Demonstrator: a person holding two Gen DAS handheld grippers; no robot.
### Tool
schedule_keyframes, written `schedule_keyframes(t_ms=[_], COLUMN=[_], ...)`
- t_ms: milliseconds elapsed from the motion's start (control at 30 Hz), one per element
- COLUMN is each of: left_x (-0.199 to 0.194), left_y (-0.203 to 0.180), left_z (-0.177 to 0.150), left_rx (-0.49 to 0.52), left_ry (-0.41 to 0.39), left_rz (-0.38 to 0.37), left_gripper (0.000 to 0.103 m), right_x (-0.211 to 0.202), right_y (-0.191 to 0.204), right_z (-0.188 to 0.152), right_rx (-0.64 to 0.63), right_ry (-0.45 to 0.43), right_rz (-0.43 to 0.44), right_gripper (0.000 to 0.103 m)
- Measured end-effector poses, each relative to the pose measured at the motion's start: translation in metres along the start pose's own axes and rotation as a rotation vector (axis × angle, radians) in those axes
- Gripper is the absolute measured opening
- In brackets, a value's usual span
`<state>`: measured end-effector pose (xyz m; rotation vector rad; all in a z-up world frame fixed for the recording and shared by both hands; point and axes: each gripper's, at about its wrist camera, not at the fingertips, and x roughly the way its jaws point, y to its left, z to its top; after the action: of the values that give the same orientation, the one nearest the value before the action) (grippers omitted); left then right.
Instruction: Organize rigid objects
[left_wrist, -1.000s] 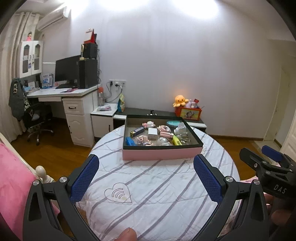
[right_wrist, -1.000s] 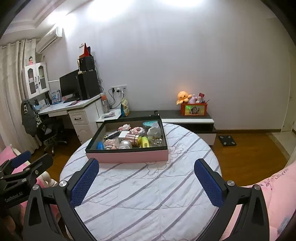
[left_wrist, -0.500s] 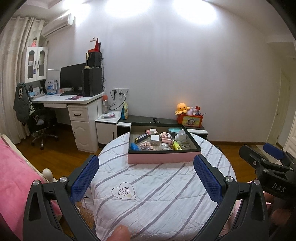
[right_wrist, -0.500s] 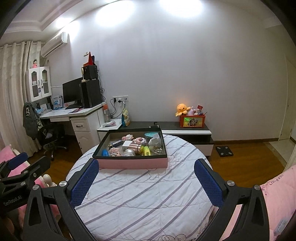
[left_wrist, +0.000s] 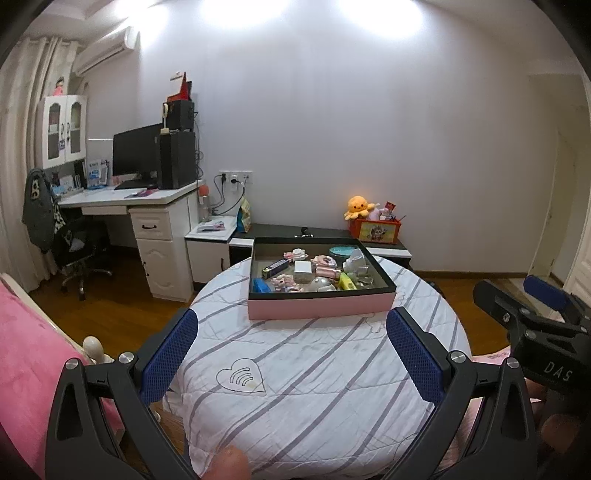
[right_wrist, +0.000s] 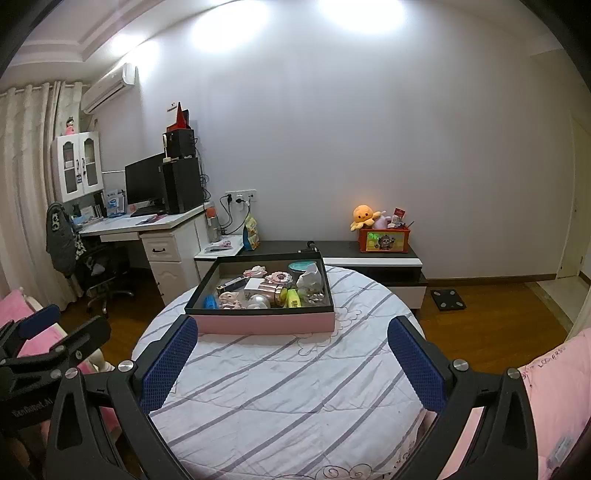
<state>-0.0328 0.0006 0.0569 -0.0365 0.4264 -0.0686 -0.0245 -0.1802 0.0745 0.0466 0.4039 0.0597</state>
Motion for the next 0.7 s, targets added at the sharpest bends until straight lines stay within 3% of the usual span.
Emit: schedule_keyframes(t_ms=[700], left_x=[-0.0065], left_y=[-0.0095], left_z=[0.0055], left_rx=[0.027], left_ry=[-0.025], left_rz=[-0.019], left_gripper=[0.103], right_x=[0.0013], right_y=[-0.0062], right_z=[0.0026], right_rx=[0.009], right_ry=[-0.003], right_rz=[-0.010], right_gripper=[0.103])
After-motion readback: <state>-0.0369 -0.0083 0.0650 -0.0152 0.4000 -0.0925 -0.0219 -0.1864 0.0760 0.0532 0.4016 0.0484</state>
